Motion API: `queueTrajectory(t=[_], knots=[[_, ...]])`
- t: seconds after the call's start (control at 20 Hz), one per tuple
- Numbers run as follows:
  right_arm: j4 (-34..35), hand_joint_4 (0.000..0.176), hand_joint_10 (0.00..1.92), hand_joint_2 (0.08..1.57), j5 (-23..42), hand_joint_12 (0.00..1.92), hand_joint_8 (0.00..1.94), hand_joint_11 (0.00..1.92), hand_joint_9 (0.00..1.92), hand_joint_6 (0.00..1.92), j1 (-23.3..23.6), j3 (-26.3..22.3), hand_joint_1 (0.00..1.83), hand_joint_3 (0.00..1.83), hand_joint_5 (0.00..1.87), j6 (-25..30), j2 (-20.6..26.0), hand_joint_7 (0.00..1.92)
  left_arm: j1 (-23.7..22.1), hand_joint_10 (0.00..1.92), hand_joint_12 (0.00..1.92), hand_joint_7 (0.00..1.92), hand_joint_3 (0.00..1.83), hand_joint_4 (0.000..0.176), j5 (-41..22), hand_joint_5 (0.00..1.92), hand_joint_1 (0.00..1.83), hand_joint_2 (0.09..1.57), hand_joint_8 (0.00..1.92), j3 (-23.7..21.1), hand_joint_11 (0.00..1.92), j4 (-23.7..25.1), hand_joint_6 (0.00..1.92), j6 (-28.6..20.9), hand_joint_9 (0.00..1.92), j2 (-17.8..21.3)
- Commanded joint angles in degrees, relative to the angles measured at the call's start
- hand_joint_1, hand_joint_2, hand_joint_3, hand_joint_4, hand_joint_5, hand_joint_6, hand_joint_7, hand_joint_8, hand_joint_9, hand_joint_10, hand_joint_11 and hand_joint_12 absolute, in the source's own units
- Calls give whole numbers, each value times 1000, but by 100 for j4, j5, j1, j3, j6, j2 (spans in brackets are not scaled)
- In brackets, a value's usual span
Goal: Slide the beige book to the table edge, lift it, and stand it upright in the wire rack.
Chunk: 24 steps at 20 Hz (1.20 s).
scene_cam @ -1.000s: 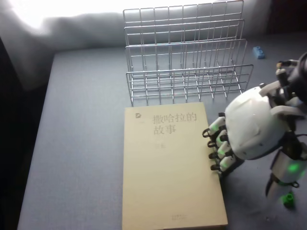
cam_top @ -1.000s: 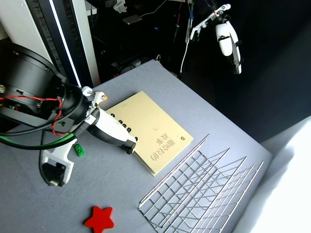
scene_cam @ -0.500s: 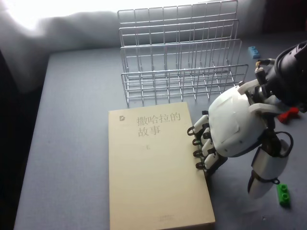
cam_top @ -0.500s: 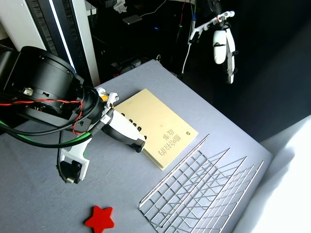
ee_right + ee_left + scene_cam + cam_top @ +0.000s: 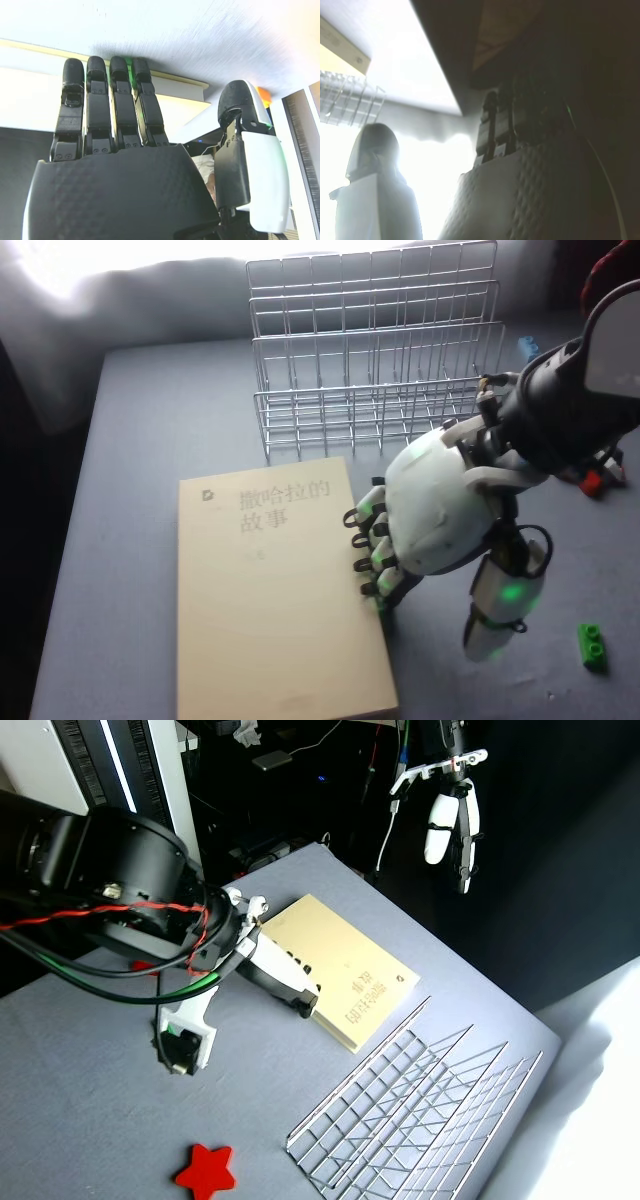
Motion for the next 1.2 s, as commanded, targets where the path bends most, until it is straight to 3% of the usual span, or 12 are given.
queueTrajectory(t=[0.0,0.1,0.25,0.35,0.45,0.5,0.65,0.75,0.95,1.15], knots=[[373,0,1,1150,-380,738,2,0,261,0,-20,-36,146,4,242,15,-119,263,-17,0,335,130,0,0,-70,127,725,1028,0,53,0,-64,0,-383,117,88],[375,0,2,1149,-455,694,2,0,251,1,-8,-35,179,1,223,-11,-270,251,14,3,444,140,0,0,164,144,767,1026,2,70,0,-65,2,-1242,134,139],[386,0,2,1164,-478,671,2,0,228,1,14,-35,126,2,201,68,-439,224,47,0,363,103,2,0,365,116,799,1038,0,161,0,-67,0,-1999,101,123],[387,0,6,1156,-489,741,7,0,251,7,34,-34,158,0,240,132,-537,258,119,2,311,88,2,0,177,100,789,1044,3,260,0,-67,2,-2682,85,92],[389,0,0,1162,-570,659,1,0,238,1,37,-35,162,1,218,269,-639,240,126,0,243,74,2,0,136,80,817,1052,1,366,0,-67,2,-3135,80,33],[389,0,5,1159,-618,700,5,0,254,5,44,-35,155,0,233,298,-700,256,133,1,267,78,0,0,137,80,807,1049,2,398,0,-57,2,-3162,84,-2],[390,0,2,1158,-778,690,5,0,247,4,83,-33,156,1,244,393,-802,256,149,6,294,96,0,0,137,102,805,1040,4,485,0,881,4,-3191,103,-181],[391,0,6,1157,-868,744,6,0,267,3,100,-27,154,0,253,408,-872,275,146,0,246,78,4,0,162,77,791,1058,0,548,0,1238,0,-3131,86,-254],[389,0,0,1156,-758,698,0,0,239,0,98,-26,155,0,221,468,-894,237,81,6,175,103,0,0,980,94,796,1059,6,831,0,1685,6,-3108,99,-529],[389,0,4,1150,-782,745,3,0,272,3,98,-26,184,0,257,468,-901,276,-49,1,182,70,6,0,1140,79,738,1079,1,977,0,1791,0,-3101,64,-658]])
